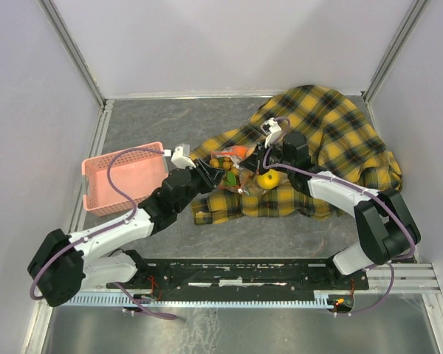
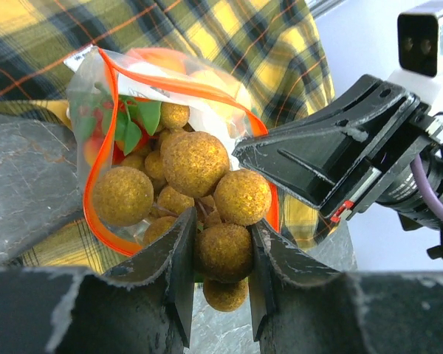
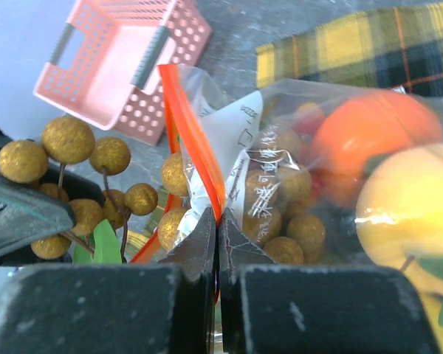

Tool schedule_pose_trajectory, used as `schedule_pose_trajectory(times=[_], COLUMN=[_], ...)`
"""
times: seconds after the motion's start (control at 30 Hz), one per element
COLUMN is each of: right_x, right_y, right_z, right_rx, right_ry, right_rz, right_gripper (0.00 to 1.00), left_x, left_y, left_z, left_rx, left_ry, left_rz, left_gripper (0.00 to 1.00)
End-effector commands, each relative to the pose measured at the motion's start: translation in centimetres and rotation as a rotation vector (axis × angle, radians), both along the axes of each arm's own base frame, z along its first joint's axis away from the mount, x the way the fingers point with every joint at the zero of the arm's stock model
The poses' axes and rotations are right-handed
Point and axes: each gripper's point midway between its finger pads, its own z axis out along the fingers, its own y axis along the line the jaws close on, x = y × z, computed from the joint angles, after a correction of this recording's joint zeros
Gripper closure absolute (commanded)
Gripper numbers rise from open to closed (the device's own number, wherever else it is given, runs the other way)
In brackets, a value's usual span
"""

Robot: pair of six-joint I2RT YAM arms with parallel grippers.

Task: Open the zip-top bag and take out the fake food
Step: Pick up the fake fruit from the zipper food storage bag.

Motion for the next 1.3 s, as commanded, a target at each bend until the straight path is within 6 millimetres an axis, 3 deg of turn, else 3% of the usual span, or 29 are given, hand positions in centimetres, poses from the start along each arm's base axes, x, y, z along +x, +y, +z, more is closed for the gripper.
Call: schedule_pose_trajectory(times=[0.0,0.23,0.4,0.6,0.7,0.87,1.1,1.17,1.27], right_x=[-1.4,-4.7,-7.4,-9.0,-8.9,-6.1,-6.2,-6.5,-7.5], right_y=[1.8,3.8,5.8,6.7,6.5,4.6,4.8,5.0,5.7], right_z=[4.3,6.2,7.1,7.6,6.3,2.3,1.6,2.0,2.9], right_rx=[0.145,0.201,0.215,0.223,0.154,-0.055,-0.059,-0.042,0.026], right_ry=[-0.140,-0.220,-0.243,-0.219,-0.197,-0.123,-0.100,-0.109,-0.118], right_rz=[0.149,0.349,0.470,0.536,0.521,0.338,0.352,0.370,0.426], right_gripper=[0.98,0.98,0.98,0.98,0.98,0.98,0.98,0.98,0.98], left_x=[0.7,2.0,2.6,3.1,3.3,2.8,2.4,2.5,2.2], left_y=[2.3,3.7,2.2,1.4,1.8,3.4,6.4,6.1,3.8], left_z=[2.5,2.4,0.9,-0.2,0.5,2.2,2.1,1.5,0.6], left_rx=[0.014,-0.016,0.000,-0.001,-0.010,-0.021,-0.012,-0.013,-0.032], left_ry=[-0.092,-0.076,-0.042,-0.029,-0.056,-0.109,-0.122,-0.110,-0.086], left_rz=[0.084,0.140,0.096,0.087,0.106,0.145,0.227,0.209,0.101], left_gripper=[0.87,0.89,0.89,0.90,0.90,0.90,0.90,0.90,0.87])
